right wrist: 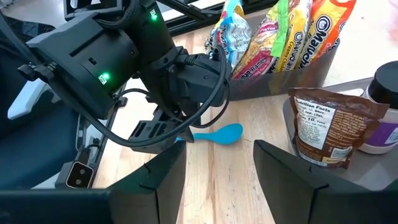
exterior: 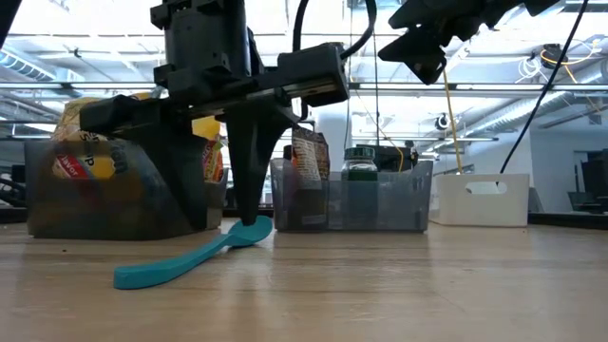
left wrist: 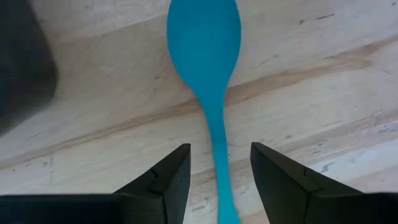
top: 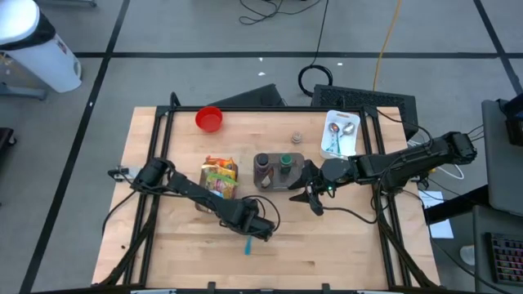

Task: Pick & Place Food Item
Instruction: Put the blue baby spoon into the white bin

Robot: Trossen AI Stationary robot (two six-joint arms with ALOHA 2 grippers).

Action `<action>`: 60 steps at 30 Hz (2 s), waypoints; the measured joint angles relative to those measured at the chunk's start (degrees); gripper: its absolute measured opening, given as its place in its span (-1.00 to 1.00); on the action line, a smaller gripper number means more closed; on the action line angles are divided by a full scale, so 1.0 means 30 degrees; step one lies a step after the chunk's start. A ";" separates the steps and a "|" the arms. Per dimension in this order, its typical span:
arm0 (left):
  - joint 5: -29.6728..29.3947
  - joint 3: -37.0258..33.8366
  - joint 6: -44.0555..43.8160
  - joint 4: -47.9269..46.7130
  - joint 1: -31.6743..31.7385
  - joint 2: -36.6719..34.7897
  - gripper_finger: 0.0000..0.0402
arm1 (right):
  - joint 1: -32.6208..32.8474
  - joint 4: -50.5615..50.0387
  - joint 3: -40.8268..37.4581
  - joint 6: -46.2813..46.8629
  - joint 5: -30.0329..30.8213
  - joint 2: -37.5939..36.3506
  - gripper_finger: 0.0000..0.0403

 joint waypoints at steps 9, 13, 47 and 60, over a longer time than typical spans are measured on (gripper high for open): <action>-0.0189 0.0002 -0.0187 0.0080 0.0137 0.0123 -0.14 | 0.0000 0.0007 0.0000 -0.0117 0.0007 0.0000 -0.10; -0.0202 -0.0005 -0.0168 0.0099 0.0190 0.0144 -0.14 | 0.0000 0.0007 0.0000 -0.0204 0.0013 0.0000 -0.10; -0.1068 0.2336 0.0274 -0.1061 0.0269 0.0464 -0.14 | 0.0000 0.0000 0.0000 -0.0204 0.0437 0.0000 -0.10; 0.0074 0.2392 -0.1472 -0.2423 -0.0546 0.0393 -0.14 | 0.0000 -0.0138 0.0000 -0.0029 0.0430 0.0000 -0.10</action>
